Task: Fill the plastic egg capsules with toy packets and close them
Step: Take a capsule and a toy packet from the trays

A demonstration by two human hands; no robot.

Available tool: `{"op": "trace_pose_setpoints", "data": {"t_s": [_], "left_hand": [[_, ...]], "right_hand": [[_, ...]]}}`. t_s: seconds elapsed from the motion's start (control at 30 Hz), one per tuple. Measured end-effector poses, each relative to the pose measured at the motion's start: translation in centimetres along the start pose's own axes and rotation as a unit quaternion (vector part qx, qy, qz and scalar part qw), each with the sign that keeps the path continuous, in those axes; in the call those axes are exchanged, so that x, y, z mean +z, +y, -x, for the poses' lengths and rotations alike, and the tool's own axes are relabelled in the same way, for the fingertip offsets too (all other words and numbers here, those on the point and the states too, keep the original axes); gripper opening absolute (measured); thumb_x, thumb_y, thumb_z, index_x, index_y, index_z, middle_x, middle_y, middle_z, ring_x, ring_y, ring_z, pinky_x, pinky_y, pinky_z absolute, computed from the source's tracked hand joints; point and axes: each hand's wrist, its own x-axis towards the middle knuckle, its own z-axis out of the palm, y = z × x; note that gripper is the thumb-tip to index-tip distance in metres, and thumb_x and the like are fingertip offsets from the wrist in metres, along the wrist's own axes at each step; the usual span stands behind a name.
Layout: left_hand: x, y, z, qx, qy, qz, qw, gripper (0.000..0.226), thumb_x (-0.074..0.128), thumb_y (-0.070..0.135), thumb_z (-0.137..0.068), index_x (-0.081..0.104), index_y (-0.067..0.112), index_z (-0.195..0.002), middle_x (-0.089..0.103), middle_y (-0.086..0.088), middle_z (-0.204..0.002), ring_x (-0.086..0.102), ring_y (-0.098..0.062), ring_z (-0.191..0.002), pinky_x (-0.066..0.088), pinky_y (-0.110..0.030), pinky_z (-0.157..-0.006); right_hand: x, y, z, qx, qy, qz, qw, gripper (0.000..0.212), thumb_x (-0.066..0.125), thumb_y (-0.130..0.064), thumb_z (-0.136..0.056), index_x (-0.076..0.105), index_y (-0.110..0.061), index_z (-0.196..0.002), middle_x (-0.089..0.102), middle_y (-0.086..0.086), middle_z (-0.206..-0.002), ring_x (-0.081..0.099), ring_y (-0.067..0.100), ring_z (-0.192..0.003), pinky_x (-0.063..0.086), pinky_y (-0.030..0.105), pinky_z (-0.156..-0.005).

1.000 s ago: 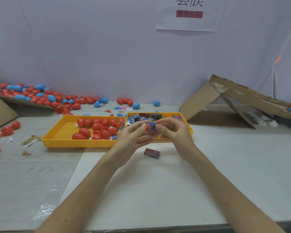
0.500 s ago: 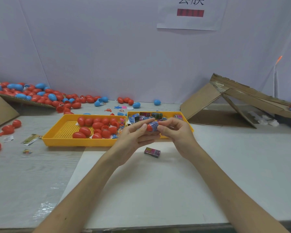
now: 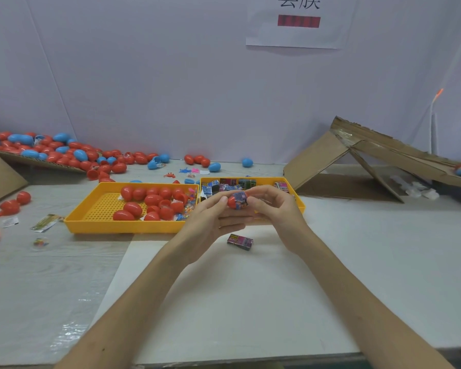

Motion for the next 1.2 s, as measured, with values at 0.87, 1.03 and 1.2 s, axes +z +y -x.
{"op": "trace_pose_setpoints", "data": {"t_s": [0.87, 1.03, 1.2], "left_hand": [[0.2, -0.1, 0.1, 0.013, 0.014, -0.072, 0.997, 0.030, 0.051, 0.026, -0.106, 0.063, 0.024, -0.132, 0.076, -0.017, -0.109, 0.074, -0.030, -0.103, 0.060, -0.033, -0.086], [0.2, -0.5, -0.1, 0.039, 0.064, -0.170, 0.983, 0.022, 0.049, 0.030, -0.107, 0.063, 0.027, -0.124, 0.078, -0.009, -0.094, 0.076, -0.025, -0.087, 0.060, -0.029, -0.076], [-0.3, -1.2, 0.0, 0.166, 0.053, -0.519, 0.836, 0.027, 0.055, 0.000, -0.094, 0.069, 0.017, -0.110, 0.072, 0.006, -0.097, 0.065, -0.007, -0.096, 0.050, -0.027, -0.084]], "right_hand": [[0.4, -0.1, 0.2, -0.007, 0.012, -0.035, 0.999, 0.016, 0.078, -0.032, -0.075, 0.074, -0.022, -0.086, 0.073, 0.015, -0.095, 0.072, 0.029, -0.088, 0.060, 0.044, -0.081], [0.3, -0.1, 0.0, 0.029, 0.010, -0.072, 0.997, 0.024, 0.077, -0.028, -0.075, 0.068, -0.012, -0.091, 0.074, 0.015, -0.095, 0.072, 0.029, -0.088, 0.060, 0.040, -0.078], [-1.1, 0.0, -0.6, 0.079, 0.084, -0.207, 0.972, 0.014, 0.070, -0.008, -0.089, 0.064, -0.014, -0.100, 0.074, 0.003, -0.095, 0.073, 0.022, -0.093, 0.058, 0.030, -0.080]]}}
